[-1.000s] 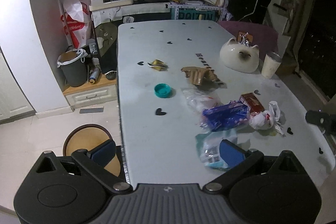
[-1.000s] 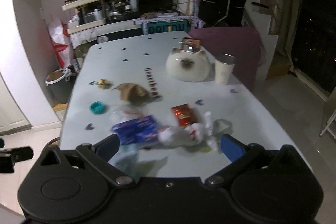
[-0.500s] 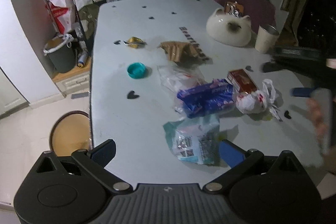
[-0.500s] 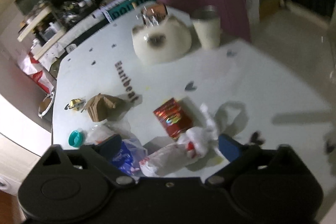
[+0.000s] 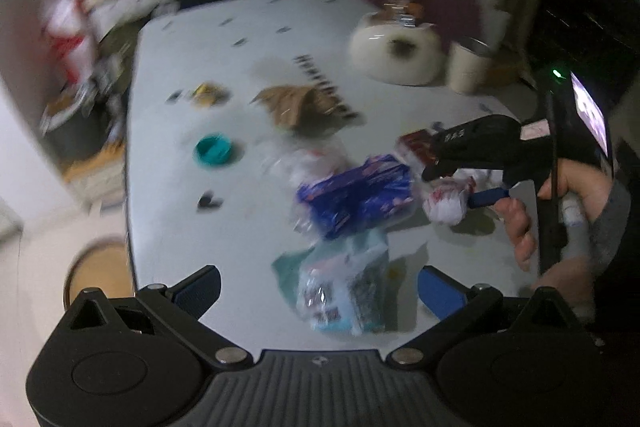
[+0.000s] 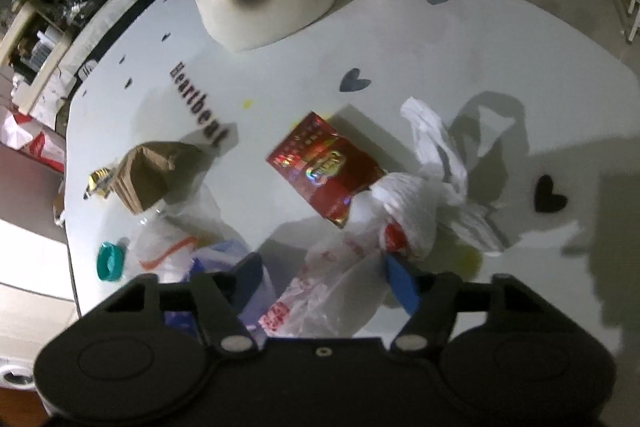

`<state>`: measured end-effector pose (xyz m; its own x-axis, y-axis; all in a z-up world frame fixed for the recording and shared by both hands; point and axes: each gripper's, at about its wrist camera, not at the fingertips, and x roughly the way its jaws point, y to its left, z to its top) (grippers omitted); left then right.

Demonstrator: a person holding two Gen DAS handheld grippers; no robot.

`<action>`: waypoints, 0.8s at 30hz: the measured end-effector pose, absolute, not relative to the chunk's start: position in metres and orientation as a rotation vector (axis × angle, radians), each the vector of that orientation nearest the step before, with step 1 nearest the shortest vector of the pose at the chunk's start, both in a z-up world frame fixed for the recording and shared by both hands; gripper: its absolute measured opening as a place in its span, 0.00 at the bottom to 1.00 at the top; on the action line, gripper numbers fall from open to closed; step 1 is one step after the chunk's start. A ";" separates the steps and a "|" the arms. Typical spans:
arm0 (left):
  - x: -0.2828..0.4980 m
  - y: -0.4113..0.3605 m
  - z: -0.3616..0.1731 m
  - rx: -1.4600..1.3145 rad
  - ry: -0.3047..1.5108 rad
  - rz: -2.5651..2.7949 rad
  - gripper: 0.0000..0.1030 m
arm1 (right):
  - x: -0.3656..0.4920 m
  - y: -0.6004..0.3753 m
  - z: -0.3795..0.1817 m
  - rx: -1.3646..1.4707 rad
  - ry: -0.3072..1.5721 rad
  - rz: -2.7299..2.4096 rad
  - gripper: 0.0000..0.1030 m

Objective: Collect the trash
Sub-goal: 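Move both tools over the table toward the trash items, then grasp the white plastic bag with the right tool while the left tool grasps the light-blue snack bag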

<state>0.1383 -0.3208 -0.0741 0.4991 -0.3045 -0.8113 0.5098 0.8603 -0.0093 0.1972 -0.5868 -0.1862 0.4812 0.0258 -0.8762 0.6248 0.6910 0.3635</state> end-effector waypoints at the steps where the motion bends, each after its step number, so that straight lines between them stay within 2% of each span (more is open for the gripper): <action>1: 0.139 -0.327 -0.076 0.287 0.903 -0.532 1.00 | 0.194 -0.589 -0.188 0.736 1.032 -0.403 0.57; 2: 0.138 -0.333 -0.079 0.340 0.880 -0.573 1.00 | 0.189 -0.590 -0.189 0.730 1.048 -0.399 0.55; 9: 0.129 -0.363 -0.116 0.634 0.807 -0.795 1.00 | 0.150 -0.609 -0.202 0.739 1.115 -0.411 0.52; 18: 0.129 -0.373 -0.163 0.955 0.726 -0.967 0.99 | 0.116 -0.624 -0.196 0.693 1.080 -0.428 0.51; 24: 0.140 -0.373 -0.185 1.100 0.708 -1.004 0.87 | 0.109 -0.620 -0.192 0.653 1.073 -0.362 0.51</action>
<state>0.1396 -0.3732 -0.1850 0.4017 -0.2983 -0.8658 0.9157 0.1205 0.3833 0.1094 -0.6197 -0.1921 0.4447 0.0360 -0.8950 0.5708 0.7586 0.3141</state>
